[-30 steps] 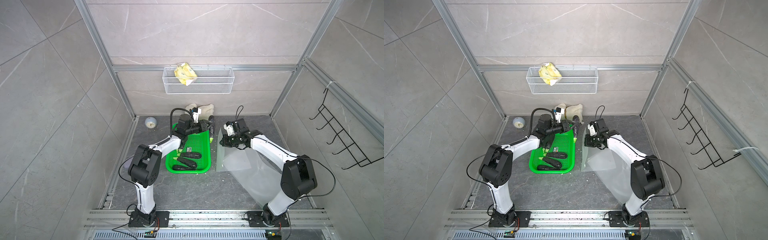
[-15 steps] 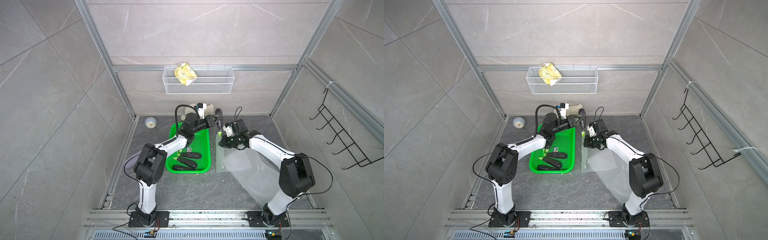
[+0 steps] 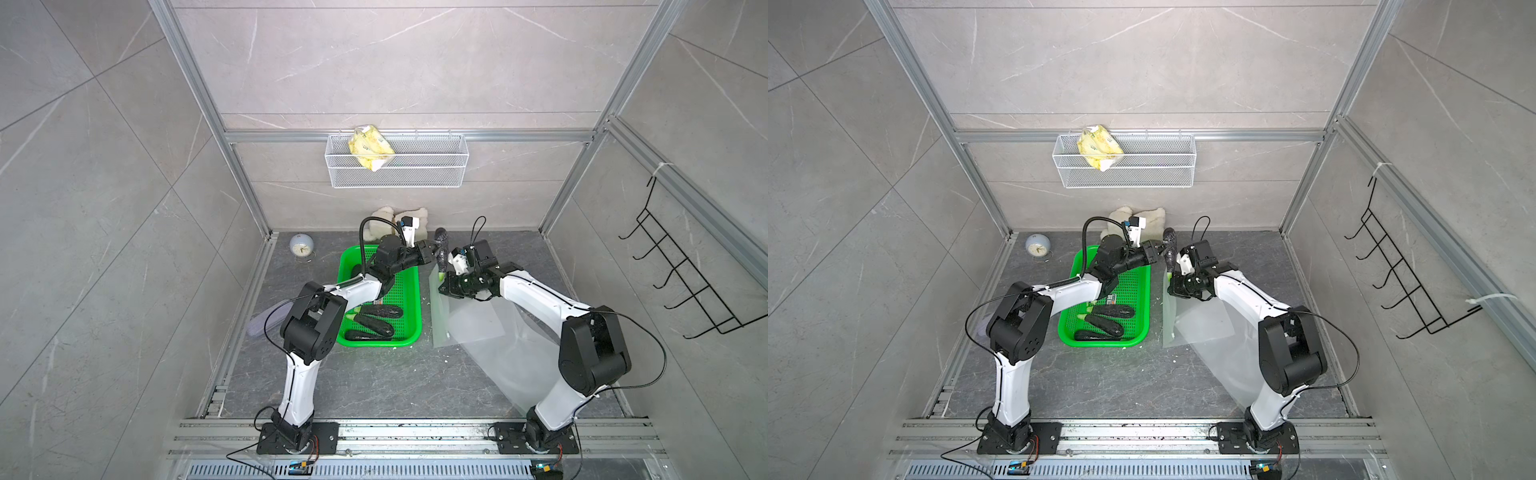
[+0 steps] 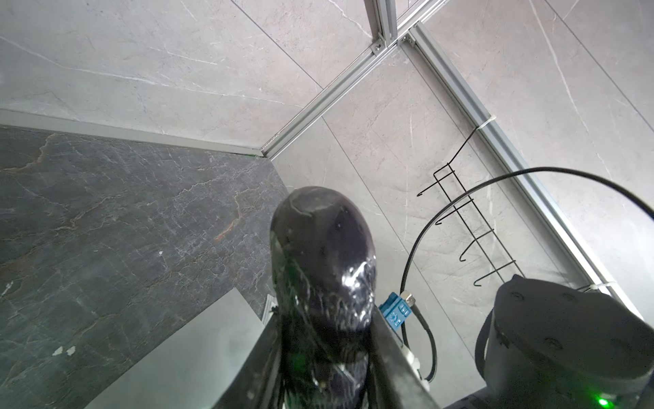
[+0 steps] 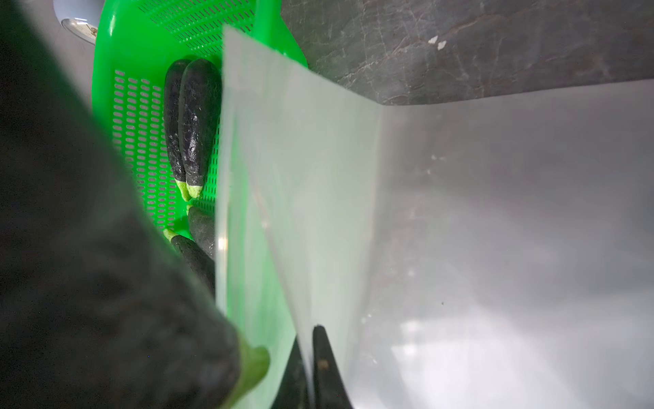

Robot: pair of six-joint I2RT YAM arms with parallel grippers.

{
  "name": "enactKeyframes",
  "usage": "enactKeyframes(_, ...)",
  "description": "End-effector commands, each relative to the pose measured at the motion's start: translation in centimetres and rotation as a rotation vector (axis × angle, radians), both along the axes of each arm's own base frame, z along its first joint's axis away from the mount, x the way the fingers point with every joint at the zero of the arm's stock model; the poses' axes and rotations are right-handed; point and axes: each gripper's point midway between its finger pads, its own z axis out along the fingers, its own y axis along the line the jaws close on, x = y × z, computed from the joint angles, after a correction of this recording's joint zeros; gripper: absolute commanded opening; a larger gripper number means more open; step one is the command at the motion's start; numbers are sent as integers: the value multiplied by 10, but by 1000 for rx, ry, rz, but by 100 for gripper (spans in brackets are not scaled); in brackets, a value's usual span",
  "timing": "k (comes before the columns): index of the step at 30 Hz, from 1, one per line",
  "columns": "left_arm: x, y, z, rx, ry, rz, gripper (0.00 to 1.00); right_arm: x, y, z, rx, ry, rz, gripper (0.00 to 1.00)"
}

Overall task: Place the eggplant in a zip-top bag and seal the zipper
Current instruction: Place the eggplant in the zipper food storage bag.

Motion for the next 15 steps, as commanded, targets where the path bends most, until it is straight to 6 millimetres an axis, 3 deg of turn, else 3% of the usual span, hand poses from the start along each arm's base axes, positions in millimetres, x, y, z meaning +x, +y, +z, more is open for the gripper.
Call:
enactKeyframes(1, -8, 1, 23, 7, -155, 1, 24, -2, 2, 13, 38, -19, 3, 5)
enactKeyframes(8, -21, 3, 5, 76, -192, -9, 24, -1, -7, 24, 25, -35, -8, 5)
enactKeyframes(15, -38, 7, 11, 36, -255, -45, 24, 6, -19, 39, 20, -41, -33, 5)
